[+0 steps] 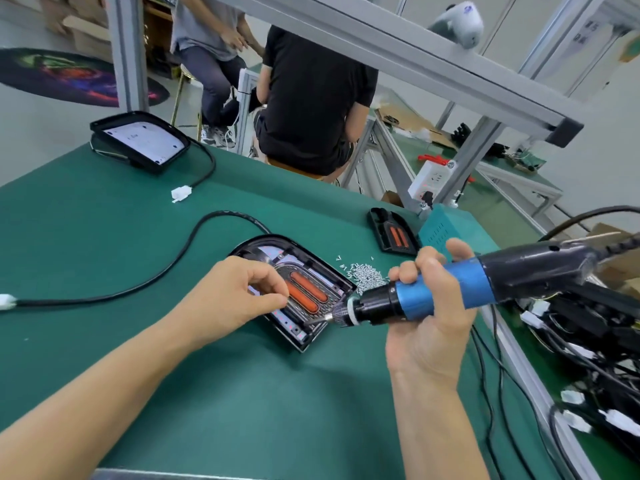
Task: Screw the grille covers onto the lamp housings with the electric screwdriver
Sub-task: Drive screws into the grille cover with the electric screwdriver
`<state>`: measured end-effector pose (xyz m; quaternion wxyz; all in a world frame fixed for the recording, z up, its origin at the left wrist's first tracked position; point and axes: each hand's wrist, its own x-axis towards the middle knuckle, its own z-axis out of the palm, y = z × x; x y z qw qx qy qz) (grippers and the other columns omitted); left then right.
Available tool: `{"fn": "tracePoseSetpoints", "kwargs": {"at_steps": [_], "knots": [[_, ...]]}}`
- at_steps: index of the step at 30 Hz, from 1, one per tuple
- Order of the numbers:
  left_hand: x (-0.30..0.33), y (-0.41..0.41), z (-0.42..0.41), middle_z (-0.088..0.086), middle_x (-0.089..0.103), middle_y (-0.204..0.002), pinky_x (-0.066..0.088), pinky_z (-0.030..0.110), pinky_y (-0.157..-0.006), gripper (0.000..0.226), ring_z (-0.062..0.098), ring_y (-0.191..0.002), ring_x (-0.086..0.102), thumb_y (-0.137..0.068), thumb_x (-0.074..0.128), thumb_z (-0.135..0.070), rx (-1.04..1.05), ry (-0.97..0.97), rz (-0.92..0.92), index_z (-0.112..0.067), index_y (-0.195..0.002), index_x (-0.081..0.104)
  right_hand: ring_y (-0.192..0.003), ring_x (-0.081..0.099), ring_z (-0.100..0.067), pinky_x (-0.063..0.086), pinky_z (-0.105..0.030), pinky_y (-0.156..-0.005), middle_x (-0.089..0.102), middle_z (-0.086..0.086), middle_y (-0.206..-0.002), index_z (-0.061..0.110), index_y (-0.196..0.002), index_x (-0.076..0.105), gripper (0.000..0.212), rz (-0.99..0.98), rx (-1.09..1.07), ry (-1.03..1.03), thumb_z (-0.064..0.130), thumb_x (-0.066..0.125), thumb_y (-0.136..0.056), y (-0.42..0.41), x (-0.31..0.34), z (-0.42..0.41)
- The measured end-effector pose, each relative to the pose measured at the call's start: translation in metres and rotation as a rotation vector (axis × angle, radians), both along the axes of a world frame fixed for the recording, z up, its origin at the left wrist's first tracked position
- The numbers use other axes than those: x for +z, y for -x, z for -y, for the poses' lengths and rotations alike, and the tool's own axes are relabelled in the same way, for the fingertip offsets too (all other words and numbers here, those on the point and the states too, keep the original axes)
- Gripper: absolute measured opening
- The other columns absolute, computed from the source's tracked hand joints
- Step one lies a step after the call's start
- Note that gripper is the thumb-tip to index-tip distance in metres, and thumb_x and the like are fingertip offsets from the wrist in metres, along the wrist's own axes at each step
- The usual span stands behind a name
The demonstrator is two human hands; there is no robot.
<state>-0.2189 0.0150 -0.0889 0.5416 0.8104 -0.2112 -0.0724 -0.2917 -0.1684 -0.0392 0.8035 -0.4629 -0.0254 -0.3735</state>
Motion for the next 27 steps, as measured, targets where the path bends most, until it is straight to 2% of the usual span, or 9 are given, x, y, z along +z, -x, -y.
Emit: {"fn": "tracePoseSetpoints", "kwargs": {"at_steps": [3,6,10,13,19,23,27], "knots": [[0.000,0.002,0.001,-0.009,0.069,-0.071,0.046,0.018,-0.069,0.020,0.004,-0.067,0.061,-0.077,0.073,-0.009,0.023,-0.012,0.040,-0.026,-0.066,0.070,-0.057,0.051,-0.014,0.045,-0.030,-0.071,0.053,0.006,-0.065,0.019,-0.102,0.048,0.032,-0.024,-0.034,0.077,0.003,0.056,-0.075,-0.003,-0.005,-0.004],[0.001,0.004,0.001,-0.012,0.068,-0.069,0.042,0.008,-0.061,0.020,0.002,-0.061,0.057,-0.078,0.072,-0.010,0.043,-0.034,0.064,-0.029,-0.072,0.073,-0.058,0.050,-0.016,0.045,-0.031,-0.070,0.053,0.006,-0.064,0.019,-0.097,0.050,0.030,-0.040,-0.043,0.133,0.001,0.057,-0.075,-0.005,-0.009,-0.008],[0.001,0.004,0.000,-0.014,0.070,-0.079,0.039,0.005,-0.065,0.022,-0.003,-0.072,0.057,-0.082,0.069,-0.010,0.036,-0.091,0.097,-0.031,-0.078,0.074,-0.057,0.051,-0.016,0.048,-0.030,-0.070,0.049,0.001,-0.069,0.028,-0.071,0.062,0.028,-0.051,-0.039,0.190,0.000,0.058,-0.073,-0.007,-0.011,-0.011],[0.002,0.005,0.001,-0.015,0.068,-0.078,0.037,0.004,-0.065,0.022,-0.006,-0.075,0.055,-0.084,0.068,-0.011,0.028,-0.116,0.114,-0.031,-0.077,0.072,-0.058,0.051,-0.018,0.048,-0.028,-0.069,0.048,-0.003,-0.068,0.022,-0.072,0.057,0.023,-0.057,-0.029,0.185,-0.001,0.058,-0.072,-0.008,-0.012,-0.011],[0.002,0.004,0.003,-0.013,0.067,-0.069,0.038,0.006,-0.059,0.020,-0.008,-0.058,0.053,-0.084,0.068,-0.011,0.022,-0.113,0.109,-0.028,-0.075,0.072,-0.059,0.052,-0.017,0.049,-0.029,-0.070,0.050,0.000,-0.067,0.028,-0.068,0.059,0.030,-0.045,-0.010,0.169,-0.001,0.058,-0.073,-0.006,-0.013,-0.008],[0.002,-0.001,0.007,-0.010,0.069,-0.068,0.039,0.005,-0.058,0.018,-0.005,-0.054,0.055,-0.081,0.071,-0.008,0.011,-0.038,0.053,-0.024,-0.074,0.073,-0.060,0.052,-0.014,0.048,-0.027,-0.071,0.052,0.006,-0.067,0.030,-0.076,0.059,0.028,-0.023,-0.033,0.024,0.002,0.058,-0.075,-0.003,-0.008,0.001],[0.009,-0.016,0.021,-0.007,0.071,-0.069,0.041,0.006,-0.055,0.021,-0.001,-0.055,0.057,-0.079,0.072,-0.004,-0.032,0.061,0.009,-0.024,-0.073,0.073,-0.056,0.053,-0.011,0.051,-0.025,-0.067,0.052,0.006,-0.066,0.022,-0.089,0.050,0.024,0.012,-0.115,-0.173,0.003,0.058,-0.076,-0.001,-0.001,0.024]]}}
